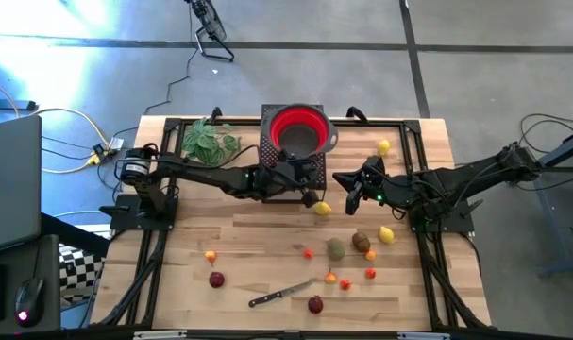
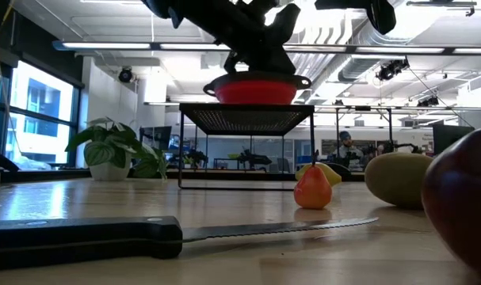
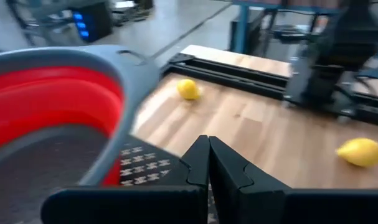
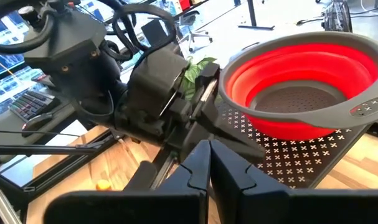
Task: Pick & Place Fruit
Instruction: Put the red strainer bowl on the shelf
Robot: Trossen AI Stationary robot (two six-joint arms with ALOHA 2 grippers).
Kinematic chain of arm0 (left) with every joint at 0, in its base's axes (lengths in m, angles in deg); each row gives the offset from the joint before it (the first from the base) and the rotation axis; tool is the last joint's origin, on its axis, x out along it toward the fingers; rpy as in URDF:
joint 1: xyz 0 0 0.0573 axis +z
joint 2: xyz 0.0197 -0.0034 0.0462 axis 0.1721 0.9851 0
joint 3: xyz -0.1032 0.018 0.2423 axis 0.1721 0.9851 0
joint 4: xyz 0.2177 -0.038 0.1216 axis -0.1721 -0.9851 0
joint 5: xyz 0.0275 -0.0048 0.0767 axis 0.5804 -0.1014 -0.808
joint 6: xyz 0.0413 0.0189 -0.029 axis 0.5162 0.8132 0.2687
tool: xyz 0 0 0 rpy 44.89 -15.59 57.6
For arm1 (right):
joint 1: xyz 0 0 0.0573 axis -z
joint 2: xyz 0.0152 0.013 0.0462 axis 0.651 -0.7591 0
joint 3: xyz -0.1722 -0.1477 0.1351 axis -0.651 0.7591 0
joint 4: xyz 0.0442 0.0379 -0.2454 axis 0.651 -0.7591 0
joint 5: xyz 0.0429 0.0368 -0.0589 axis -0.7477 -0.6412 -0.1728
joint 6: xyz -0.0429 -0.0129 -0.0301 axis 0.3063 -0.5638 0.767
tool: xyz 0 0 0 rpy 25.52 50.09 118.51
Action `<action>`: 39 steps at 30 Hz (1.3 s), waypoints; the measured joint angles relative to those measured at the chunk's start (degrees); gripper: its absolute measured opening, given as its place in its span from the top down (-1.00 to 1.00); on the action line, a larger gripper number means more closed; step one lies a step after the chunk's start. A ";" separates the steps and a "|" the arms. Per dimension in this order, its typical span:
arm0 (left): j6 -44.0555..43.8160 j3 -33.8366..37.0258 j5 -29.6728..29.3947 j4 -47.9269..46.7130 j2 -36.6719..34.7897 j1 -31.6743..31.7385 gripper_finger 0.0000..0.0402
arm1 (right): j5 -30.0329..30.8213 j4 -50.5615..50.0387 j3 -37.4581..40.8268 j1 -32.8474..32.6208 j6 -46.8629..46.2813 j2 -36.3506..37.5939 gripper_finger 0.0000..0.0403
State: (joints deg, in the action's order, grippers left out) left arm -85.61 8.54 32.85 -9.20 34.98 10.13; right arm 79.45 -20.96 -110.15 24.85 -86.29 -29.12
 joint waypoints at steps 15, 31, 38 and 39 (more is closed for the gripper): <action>-1.70 0.00 -8.12 -5.98 -0.04 4.17 1.00 | -0.04 -0.04 0.00 0.00 0.13 0.00 0.99; -3.47 0.02 -14.63 -10.90 -0.04 4.64 1.00 | -0.08 -1.22 0.00 0.02 0.13 0.00 0.99; -3.50 0.02 -17.11 -12.43 -0.04 4.64 1.00 | -0.19 -1.32 0.00 0.02 0.13 0.00 0.99; -3.49 0.02 -16.51 -12.18 -0.04 4.56 1.00 | -0.28 -1.36 0.00 0.02 0.13 0.00 0.99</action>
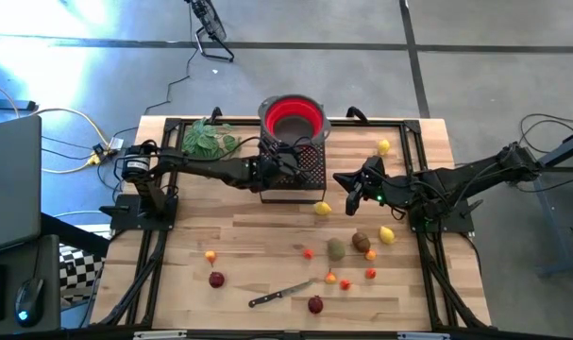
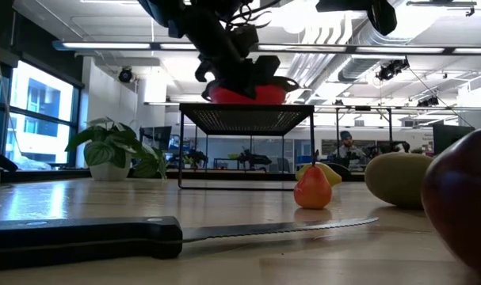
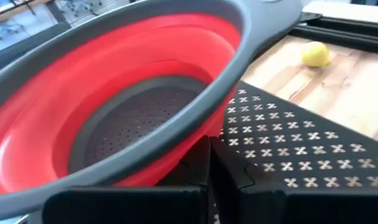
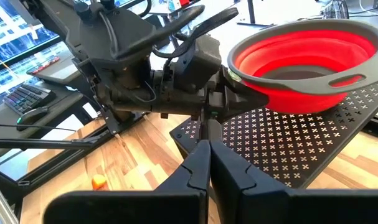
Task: Pick & Place Fruit
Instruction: Put the red strainer bowl on the shelf, then put the pear into the red strainer bowl
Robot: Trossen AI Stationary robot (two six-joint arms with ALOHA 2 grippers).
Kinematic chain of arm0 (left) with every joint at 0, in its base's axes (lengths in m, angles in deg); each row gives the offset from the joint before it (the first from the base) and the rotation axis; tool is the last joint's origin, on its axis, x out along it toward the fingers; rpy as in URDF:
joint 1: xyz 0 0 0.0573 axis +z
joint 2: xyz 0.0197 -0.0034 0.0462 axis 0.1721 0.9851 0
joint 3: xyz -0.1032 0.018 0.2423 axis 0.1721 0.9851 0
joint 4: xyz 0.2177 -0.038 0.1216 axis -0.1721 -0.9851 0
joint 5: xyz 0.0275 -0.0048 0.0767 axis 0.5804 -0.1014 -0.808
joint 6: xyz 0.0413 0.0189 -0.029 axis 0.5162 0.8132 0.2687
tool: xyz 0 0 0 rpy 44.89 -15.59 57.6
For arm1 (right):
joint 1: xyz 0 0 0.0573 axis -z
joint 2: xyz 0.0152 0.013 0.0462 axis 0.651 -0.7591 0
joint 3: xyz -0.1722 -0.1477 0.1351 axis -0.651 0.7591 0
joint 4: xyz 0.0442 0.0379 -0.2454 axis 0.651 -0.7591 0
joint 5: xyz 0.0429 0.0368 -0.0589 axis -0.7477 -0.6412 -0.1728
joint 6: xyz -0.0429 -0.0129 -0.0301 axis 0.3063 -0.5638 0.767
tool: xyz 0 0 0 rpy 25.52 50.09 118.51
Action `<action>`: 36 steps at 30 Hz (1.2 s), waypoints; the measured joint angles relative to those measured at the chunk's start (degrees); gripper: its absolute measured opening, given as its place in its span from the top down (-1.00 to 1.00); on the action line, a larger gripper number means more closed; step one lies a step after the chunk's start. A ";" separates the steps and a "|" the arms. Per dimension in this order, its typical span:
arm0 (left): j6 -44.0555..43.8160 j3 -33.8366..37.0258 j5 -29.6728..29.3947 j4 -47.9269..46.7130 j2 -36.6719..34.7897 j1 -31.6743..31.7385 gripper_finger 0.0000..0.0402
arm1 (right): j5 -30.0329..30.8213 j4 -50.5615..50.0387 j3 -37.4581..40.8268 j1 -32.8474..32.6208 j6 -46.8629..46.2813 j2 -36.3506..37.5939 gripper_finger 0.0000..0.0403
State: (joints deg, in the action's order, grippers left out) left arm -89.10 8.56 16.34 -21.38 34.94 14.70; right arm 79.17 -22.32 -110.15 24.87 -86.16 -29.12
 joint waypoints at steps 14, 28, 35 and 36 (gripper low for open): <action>-3.07 0.02 4.32 -1.39 -0.28 -2.89 1.00 | -0.04 -0.41 0.00 0.00 0.00 0.00 0.99; 2.02 0.00 11.69 -4.82 -10.83 -10.49 1.00 | -1.61 -1.67 0.00 0.00 0.06 0.00 0.99; 3.39 0.03 13.26 -14.86 -19.75 -12.09 1.00 | -3.14 -1.68 0.00 -0.01 1.55 0.00 0.99; 2.84 -0.07 13.38 -16.08 -20.65 -12.03 1.00 | -3.13 -1.67 0.00 0.00 1.55 0.00 0.99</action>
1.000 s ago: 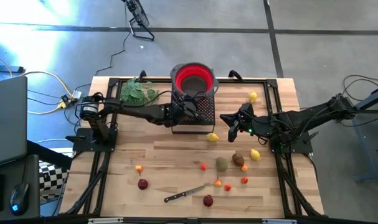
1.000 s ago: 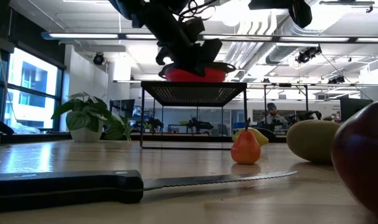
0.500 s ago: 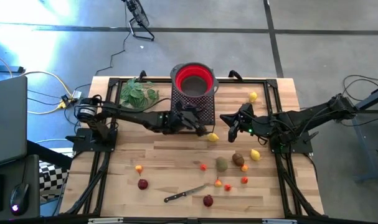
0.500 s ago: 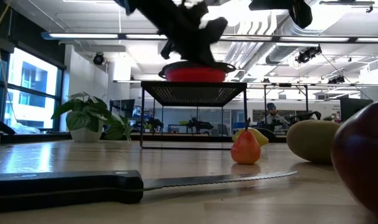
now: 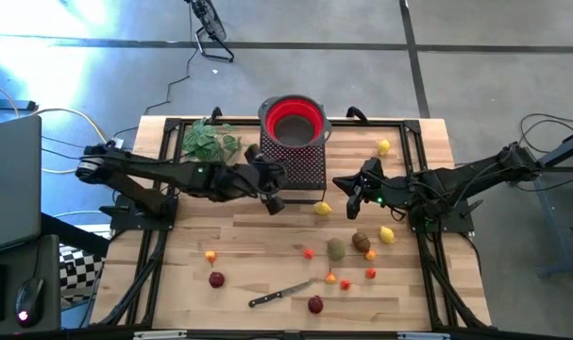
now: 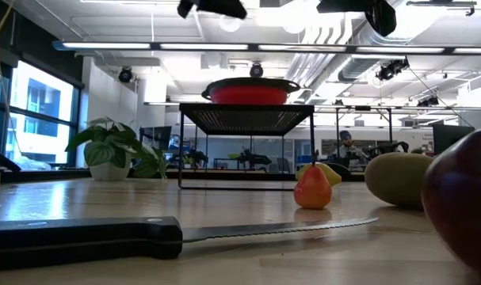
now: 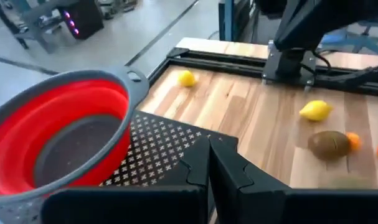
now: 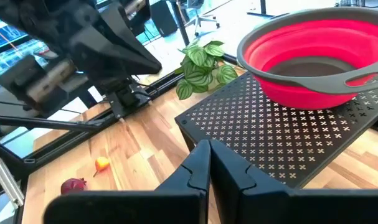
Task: Pick & Place Fruit
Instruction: Put the pear into the red strainer bowl
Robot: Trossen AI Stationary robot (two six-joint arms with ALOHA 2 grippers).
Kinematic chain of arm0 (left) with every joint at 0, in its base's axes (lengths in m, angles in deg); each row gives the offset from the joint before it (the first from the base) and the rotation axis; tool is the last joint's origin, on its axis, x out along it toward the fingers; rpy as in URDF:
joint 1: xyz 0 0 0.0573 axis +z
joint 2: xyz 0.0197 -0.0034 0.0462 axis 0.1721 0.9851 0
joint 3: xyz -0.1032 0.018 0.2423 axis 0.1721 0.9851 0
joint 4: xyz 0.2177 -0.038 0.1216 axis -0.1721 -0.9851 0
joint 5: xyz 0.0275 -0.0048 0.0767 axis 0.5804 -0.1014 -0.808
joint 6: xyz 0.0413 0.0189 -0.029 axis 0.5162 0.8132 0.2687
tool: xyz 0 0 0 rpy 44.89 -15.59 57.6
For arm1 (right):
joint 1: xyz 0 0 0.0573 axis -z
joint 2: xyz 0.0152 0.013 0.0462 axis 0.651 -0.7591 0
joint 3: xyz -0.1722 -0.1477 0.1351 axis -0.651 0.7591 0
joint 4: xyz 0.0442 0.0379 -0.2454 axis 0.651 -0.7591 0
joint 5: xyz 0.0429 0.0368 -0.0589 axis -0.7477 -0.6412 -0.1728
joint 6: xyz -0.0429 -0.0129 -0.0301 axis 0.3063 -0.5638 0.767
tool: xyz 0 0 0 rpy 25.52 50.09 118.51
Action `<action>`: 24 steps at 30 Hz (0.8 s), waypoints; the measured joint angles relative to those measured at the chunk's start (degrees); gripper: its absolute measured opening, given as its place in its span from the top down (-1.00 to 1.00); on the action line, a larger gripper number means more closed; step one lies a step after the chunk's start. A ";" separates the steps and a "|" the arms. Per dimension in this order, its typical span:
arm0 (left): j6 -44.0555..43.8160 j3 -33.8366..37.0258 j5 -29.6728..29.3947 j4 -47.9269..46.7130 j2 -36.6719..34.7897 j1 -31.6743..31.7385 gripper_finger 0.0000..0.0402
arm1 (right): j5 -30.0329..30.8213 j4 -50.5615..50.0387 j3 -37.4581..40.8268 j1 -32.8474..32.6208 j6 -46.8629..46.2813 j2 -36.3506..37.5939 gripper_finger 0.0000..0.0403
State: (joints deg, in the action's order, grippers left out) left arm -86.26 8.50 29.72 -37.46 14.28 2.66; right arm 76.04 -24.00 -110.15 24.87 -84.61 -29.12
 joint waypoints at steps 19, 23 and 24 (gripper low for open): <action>-10.90 0.22 -2.83 -20.59 -9.75 -5.98 1.00 | -1.46 -0.96 0.00 -0.02 2.83 0.00 0.99; -13.59 0.20 -5.66 -24.65 -10.69 -8.87 1.00 | -1.50 -1.16 0.00 -0.01 2.75 0.00 0.99; -14.39 0.13 -6.42 -24.59 -10.73 -9.65 1.00 | -1.50 -1.12 0.00 -0.02 2.77 0.00 0.99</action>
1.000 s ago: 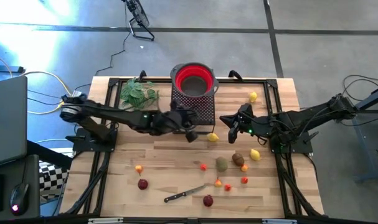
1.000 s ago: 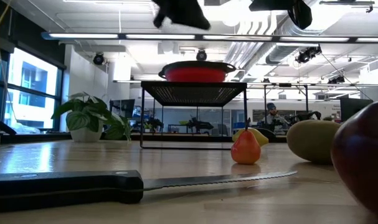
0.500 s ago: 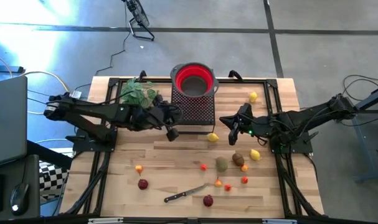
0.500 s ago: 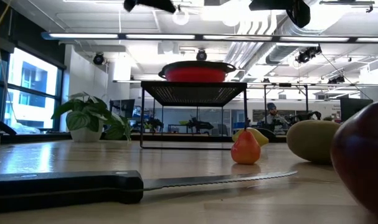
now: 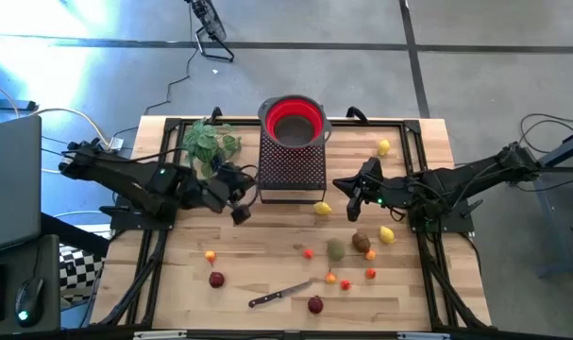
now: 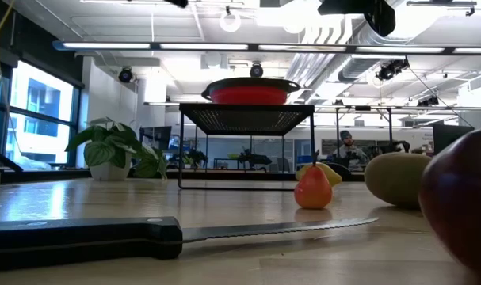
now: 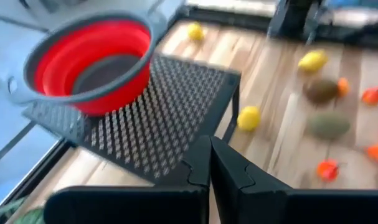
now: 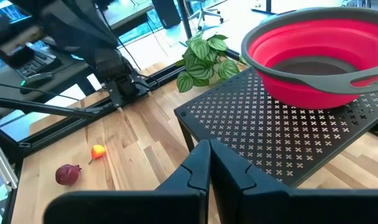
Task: Pick & Place Fruit
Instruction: Put the pear into the red strainer bowl
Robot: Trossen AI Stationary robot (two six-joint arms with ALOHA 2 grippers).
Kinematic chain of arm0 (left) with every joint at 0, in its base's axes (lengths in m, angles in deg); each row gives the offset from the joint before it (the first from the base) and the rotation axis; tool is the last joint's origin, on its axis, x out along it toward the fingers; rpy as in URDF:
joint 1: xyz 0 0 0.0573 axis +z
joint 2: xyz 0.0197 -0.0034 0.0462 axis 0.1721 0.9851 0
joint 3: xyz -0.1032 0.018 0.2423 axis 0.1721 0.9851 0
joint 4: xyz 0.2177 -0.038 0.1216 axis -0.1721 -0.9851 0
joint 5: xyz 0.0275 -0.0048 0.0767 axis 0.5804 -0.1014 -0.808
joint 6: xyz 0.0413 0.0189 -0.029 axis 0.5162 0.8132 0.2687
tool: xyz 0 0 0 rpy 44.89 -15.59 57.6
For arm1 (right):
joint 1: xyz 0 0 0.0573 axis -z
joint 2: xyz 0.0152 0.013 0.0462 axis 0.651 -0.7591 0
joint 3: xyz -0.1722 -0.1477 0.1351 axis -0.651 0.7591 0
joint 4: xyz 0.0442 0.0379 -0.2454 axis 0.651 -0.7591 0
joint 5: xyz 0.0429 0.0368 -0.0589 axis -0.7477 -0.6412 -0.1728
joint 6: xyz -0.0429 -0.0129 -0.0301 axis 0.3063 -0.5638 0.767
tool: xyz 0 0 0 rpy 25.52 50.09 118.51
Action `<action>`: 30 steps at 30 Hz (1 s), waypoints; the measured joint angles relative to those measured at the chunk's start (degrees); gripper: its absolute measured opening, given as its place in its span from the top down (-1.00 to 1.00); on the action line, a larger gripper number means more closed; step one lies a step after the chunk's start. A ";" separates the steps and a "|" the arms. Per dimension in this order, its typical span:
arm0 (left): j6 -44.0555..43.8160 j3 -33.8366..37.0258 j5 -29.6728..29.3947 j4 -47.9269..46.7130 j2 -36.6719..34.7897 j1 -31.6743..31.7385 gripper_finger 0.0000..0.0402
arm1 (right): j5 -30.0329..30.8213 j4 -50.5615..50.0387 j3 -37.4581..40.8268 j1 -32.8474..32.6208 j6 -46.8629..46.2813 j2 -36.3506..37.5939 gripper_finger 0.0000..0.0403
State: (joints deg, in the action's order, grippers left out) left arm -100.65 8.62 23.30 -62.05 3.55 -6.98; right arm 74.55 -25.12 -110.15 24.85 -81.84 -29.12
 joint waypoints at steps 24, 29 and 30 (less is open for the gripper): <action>-6.58 -0.04 9.35 -2.45 0.04 -8.66 1.00 | -0.05 0.18 0.00 0.01 -0.27 0.00 0.99; -5.88 -0.04 9.12 -2.20 0.04 -8.63 1.00 | -0.09 1.10 0.00 0.00 -0.85 0.00 0.99; -5.71 -0.04 8.63 -1.83 0.06 -8.63 1.00 | -0.13 1.42 0.00 -0.02 -2.03 0.00 0.99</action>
State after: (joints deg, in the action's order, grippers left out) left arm -106.37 8.58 31.93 -63.88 3.61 -15.61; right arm 74.42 -23.69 -110.15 24.82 -83.87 -29.12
